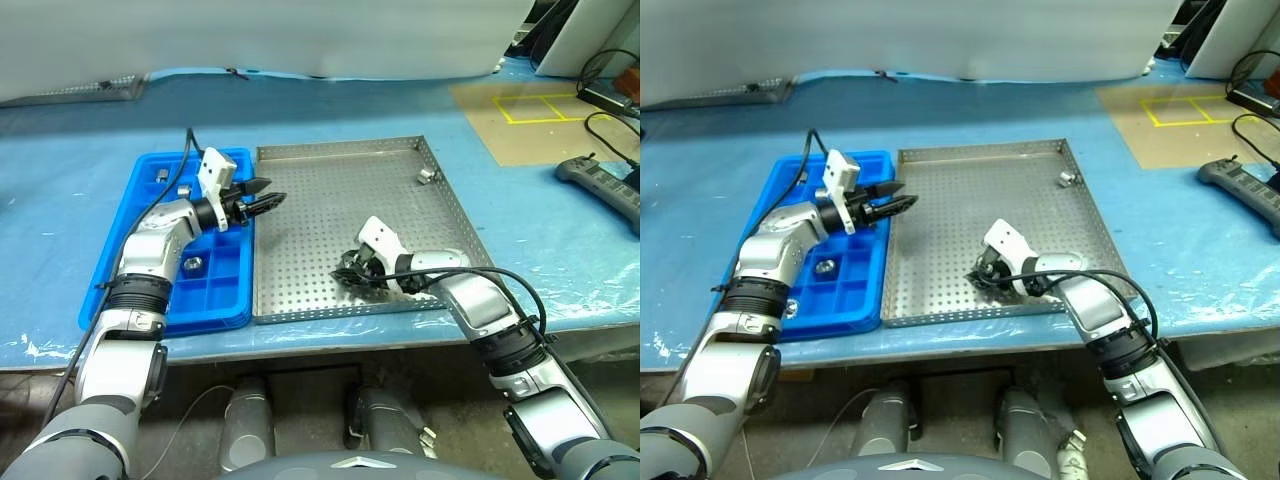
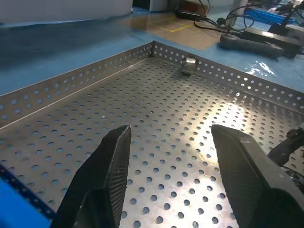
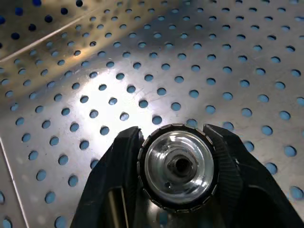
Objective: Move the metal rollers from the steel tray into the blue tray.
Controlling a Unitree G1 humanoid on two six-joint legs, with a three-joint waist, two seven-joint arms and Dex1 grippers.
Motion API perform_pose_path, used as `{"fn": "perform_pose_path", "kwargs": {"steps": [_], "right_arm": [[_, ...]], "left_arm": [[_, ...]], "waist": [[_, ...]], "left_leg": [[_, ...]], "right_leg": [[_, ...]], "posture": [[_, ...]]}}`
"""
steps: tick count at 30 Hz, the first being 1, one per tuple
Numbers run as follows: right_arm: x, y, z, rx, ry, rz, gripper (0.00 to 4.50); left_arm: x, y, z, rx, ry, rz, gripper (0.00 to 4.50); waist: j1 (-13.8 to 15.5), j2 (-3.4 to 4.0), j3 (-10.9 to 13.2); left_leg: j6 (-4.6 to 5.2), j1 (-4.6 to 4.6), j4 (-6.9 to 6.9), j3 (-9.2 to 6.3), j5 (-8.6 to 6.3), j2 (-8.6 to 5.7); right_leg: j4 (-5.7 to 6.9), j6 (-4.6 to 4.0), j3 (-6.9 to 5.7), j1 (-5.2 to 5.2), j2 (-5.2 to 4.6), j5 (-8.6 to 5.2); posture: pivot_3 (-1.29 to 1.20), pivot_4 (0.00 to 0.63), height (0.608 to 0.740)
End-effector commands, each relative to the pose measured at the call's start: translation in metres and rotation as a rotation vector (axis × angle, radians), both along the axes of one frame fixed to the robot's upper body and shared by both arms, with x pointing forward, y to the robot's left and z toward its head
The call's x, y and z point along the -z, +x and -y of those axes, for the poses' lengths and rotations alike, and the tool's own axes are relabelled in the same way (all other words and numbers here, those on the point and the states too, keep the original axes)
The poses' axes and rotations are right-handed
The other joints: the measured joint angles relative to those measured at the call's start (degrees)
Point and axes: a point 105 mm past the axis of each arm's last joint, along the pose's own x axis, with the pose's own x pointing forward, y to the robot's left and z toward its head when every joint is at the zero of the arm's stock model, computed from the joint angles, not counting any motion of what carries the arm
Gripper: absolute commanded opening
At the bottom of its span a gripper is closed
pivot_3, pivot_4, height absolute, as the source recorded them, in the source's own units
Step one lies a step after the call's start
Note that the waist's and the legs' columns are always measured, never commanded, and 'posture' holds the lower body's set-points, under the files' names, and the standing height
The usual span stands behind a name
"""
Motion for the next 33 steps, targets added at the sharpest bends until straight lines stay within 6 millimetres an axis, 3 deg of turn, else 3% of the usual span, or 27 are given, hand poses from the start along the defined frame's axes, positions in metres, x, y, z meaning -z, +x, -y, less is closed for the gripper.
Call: {"fn": "perform_pose_path", "kwargs": {"steps": [1,4,6,8,10,18,22,31,33], "right_arm": [[-0.05,0.017,-0.027,-0.029,0.212,0.073,1.71],[-0.089,0.033,-0.052,-0.037,0.402,0.091,1.71],[-0.107,0.044,-0.079,-0.062,0.466,0.104,1.71],[-0.113,0.051,-0.099,-0.073,0.476,0.115,1.71],[-0.104,0.055,-0.121,-0.099,0.412,0.126,1.71],[-0.078,0.058,-0.152,-0.157,0.233,0.174,1.71],[-0.074,0.066,-0.153,-0.104,0.19,0.211,1.71],[-0.055,0.063,-0.147,-0.154,0.105,0.216,1.71],[-0.053,0.064,-0.145,-0.143,0.106,0.217,2.43]], "left_arm": [[-0.038,0.015,-0.046,-0.269,-0.072,0.144,2.81],[-0.054,0.019,-0.093,-0.531,-0.163,0.192,2.81],[-0.061,0.012,-0.131,-0.707,-0.259,0.198,2.81],[-0.059,0.003,-0.15,-0.792,-0.287,0.193,2.81],[-0.05,-0.009,-0.158,-0.822,-0.248,0.189,2.81],[-0.042,-0.026,-0.154,-0.833,-0.213,0.176,2.81],[-0.042,-0.028,-0.144,-0.798,-0.202,0.175,2.81],[-0.038,-0.025,-0.124,-0.721,-0.161,0.163,2.81],[-0.038,-0.023,-0.121,-0.709,-0.158,0.161,2.81]], "waist": [[0.13,0.0,0.0],[0.2,0.01,0.01],[0.25,0.0,0.01],[0.68,-0.01,0.0],[1.58,-0.01,-0.01],[5.98,-0.03,0.0],[6.53,-0.02,0.01],[6.47,-0.01,0.01],[6.44,-0.02,0.01]], "left_leg": [[-0.01,-0.08,0.0,0.0,0.0,0.0],[-0.04,-0.24,0.0,-0.02,0.03,0.01],[-0.06,-0.28,-0.03,-0.06,0.04,0.03],[-0.07,-0.35,-0.1,-0.18,0.03,0.05],[-0.1,-0.39,-0.21,-0.28,-0.03,0.04],[-0.22,-1.51,0.11,-0.5,-0.16,0.1],[-0.35,-1.29,0.17,-1.08,-0.09,0.07],[-0.74,-0.9,-0.12,-1.23,0.15,0.09],[-0.82,-0.9,-0.11,-1.24,0.2,0.08]], "right_leg": [[0.02,-0.06,-0.01,-0.08,0.0,0.04],[0.06,-0.47,-0.06,-0.25,0.0,0.29],[0.05,-0.51,-0.13,-0.28,0.0,0.29],[0.02,-0.57,-0.16,-0.38,0.0,0.25],[0.0,-0.67,-0.24,-0.41,-0.01,0.07],[0.2,-0.76,-0.69,-1.08,-0.03,-0.12],[0.53,-0.74,-0.67,-1.01,-0.13,-0.14],[0.95,-0.43,-0.62,-1.03,-0.05,-0.33],[0.93,-0.76,-0.62,-1.01,-0.05,-0.14]], "posture": [[0.08,0.15,0.74],[0.13,0.15,0.74],[0.2,0.15,0.74],[0.23,0.15,0.74],[0.29,0.15,0.74],[0.34,0.15,0.74],[0.35,0.15,0.74],[0.32,0.15,0.74],[0.31,0.15,0.74]]}}
